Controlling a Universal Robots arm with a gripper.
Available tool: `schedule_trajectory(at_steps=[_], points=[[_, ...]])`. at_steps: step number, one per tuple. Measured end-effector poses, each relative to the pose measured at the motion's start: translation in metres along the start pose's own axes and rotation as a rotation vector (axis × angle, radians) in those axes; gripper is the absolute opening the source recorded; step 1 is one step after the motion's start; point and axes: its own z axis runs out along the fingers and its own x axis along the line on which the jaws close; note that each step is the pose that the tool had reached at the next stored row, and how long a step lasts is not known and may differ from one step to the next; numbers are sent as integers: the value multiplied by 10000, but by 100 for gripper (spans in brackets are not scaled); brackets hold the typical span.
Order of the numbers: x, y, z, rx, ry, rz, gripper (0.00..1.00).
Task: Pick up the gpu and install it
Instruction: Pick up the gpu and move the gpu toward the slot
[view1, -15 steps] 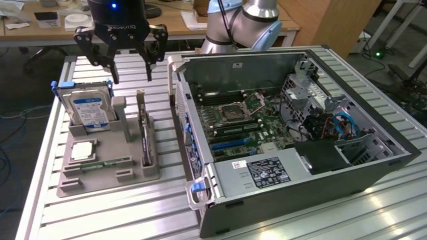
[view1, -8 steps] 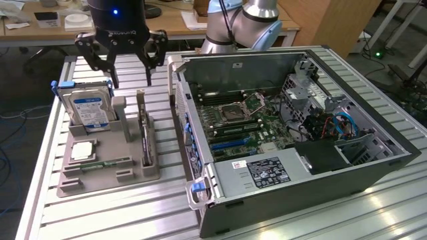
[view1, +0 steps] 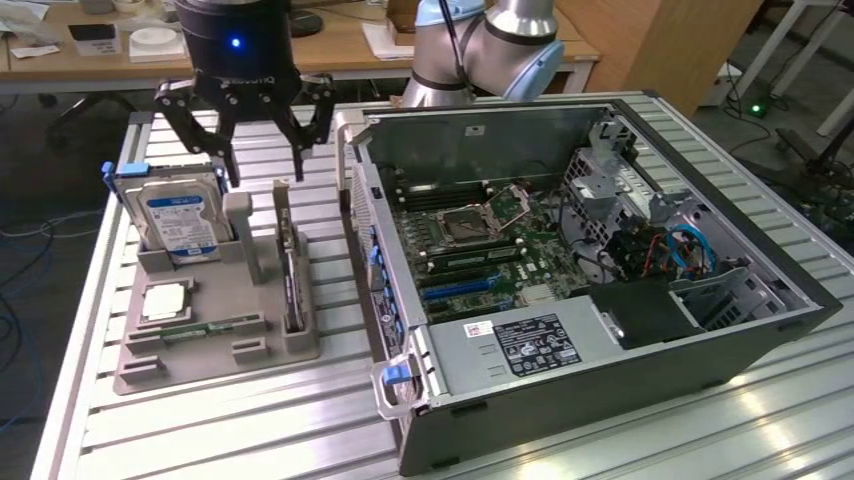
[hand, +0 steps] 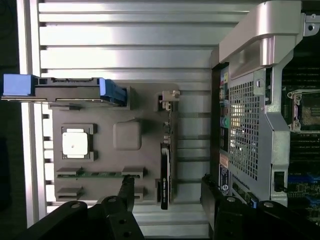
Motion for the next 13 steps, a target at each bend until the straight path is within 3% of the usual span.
schedule_trajectory(at_steps=[13], points=[[1, -27, 233, -1, 2, -75, 65]])
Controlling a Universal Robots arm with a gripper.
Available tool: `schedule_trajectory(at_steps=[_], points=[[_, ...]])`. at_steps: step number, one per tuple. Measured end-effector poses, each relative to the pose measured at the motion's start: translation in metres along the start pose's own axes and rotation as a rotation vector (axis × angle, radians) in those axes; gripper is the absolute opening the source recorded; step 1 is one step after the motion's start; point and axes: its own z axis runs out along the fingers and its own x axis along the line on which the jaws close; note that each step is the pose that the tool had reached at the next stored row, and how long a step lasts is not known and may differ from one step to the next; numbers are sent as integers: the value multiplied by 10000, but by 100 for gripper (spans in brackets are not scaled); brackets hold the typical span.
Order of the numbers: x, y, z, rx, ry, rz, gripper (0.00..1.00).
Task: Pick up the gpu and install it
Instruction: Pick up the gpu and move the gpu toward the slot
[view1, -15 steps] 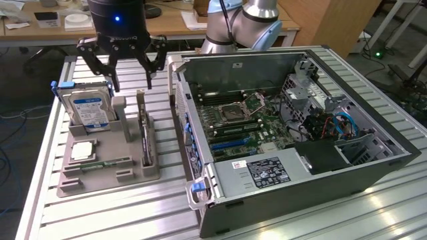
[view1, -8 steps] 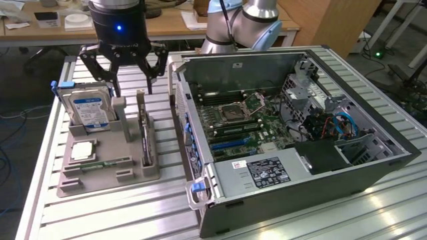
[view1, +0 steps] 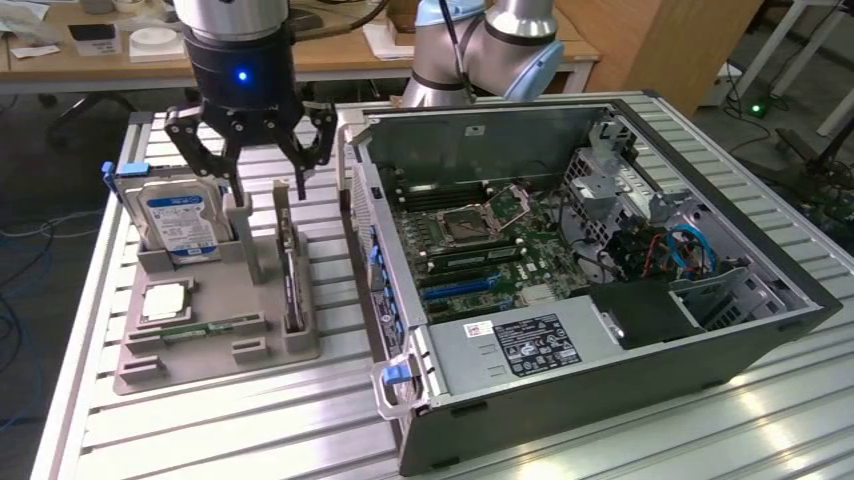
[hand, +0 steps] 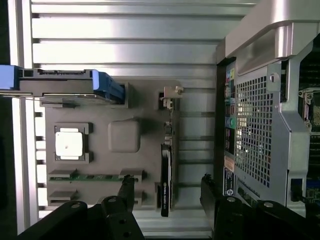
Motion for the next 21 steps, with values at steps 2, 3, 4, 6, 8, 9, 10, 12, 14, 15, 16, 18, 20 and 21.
schedule_trajectory(at_steps=[2, 3, 4, 6, 8, 9, 10, 12, 14, 15, 16, 18, 20, 21], points=[[0, -4, 37, -1, -1, -13, 65], [0, -6, 54, -1, -1, -20, 65], [0, -8, 70, 0, 1, -28, 65], [0, -13, 105, -1, 0, -42, 65], [0, -17, 138, -1, 1, -54, 65], [0, -20, 154, -1, 1, -61, 65], [0, -23, 170, -1, 1, -67, 65], [1, -28, 202, -1, 2, -79, 65], [1, -33, 232, -1, 2, -91, 65], [1, -35, 247, -1, 1, -96, 65], [1, -37, 263, -1, 1, -103, 65], [1, -40, 293, -1, 2, -117, 65], [1, -43, 324, -1, 2, -132, 65], [1, -44, 339, -1, 2, -138, 65]])
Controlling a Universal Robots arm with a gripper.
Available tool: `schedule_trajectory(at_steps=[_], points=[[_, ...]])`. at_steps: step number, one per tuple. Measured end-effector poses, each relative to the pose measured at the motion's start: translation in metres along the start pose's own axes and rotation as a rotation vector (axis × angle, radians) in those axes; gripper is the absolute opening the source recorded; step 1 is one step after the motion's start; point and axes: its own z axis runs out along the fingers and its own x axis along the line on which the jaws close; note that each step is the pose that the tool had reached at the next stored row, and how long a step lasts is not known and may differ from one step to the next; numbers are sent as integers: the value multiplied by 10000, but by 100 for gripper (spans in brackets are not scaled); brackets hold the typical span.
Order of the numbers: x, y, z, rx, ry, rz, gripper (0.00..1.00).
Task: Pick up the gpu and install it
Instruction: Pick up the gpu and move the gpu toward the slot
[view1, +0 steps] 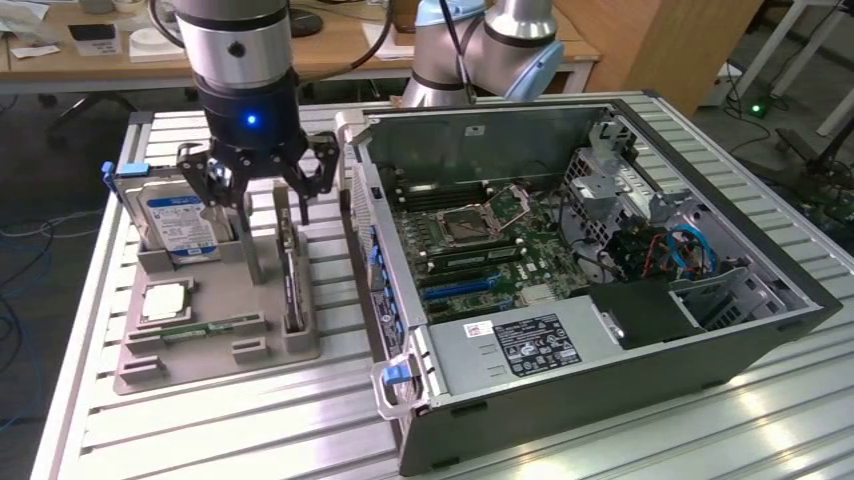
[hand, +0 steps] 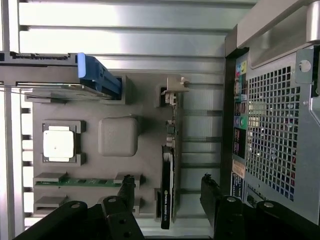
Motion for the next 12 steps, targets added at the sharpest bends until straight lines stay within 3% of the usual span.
schedule_trajectory(at_steps=[12], points=[[1, -13, 186, 0, 2, -69, 65]])
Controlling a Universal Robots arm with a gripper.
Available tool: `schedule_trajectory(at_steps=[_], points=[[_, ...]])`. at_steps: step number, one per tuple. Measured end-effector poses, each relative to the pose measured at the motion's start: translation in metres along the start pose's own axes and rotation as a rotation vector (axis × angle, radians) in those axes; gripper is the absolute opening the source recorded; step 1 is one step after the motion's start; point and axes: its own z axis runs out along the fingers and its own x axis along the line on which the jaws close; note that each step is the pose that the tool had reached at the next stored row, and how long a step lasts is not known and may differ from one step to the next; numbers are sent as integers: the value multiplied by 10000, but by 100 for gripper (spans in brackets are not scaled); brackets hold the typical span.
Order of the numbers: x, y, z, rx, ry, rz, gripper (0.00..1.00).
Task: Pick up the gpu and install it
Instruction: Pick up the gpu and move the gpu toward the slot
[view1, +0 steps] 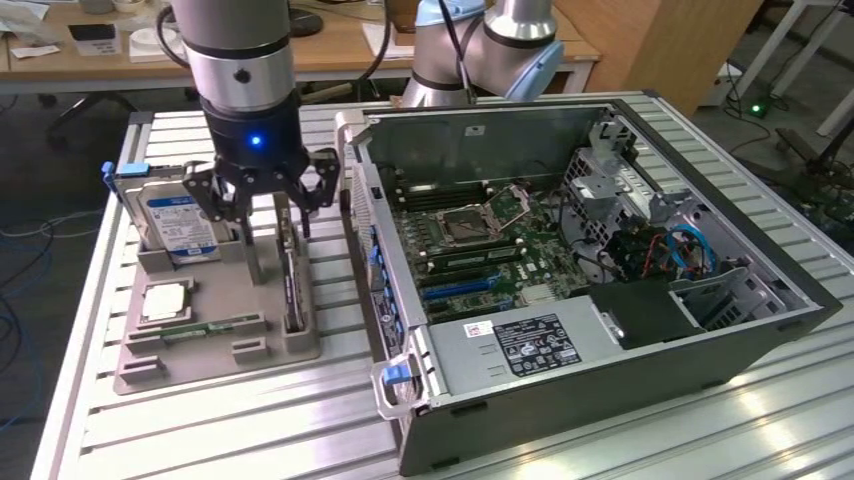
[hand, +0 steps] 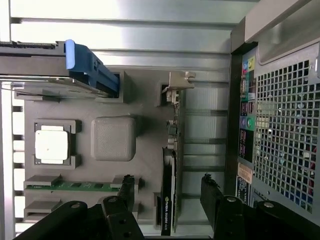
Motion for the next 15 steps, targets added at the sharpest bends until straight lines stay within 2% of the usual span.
schedule_trajectory(at_steps=[4, 11, 15], points=[[0, -3, 53, 0, 0, -9, 65], [0, -38, 82, 4, -5, -172, 65], [2, -52, 111, 12, -94, -204, 65]])
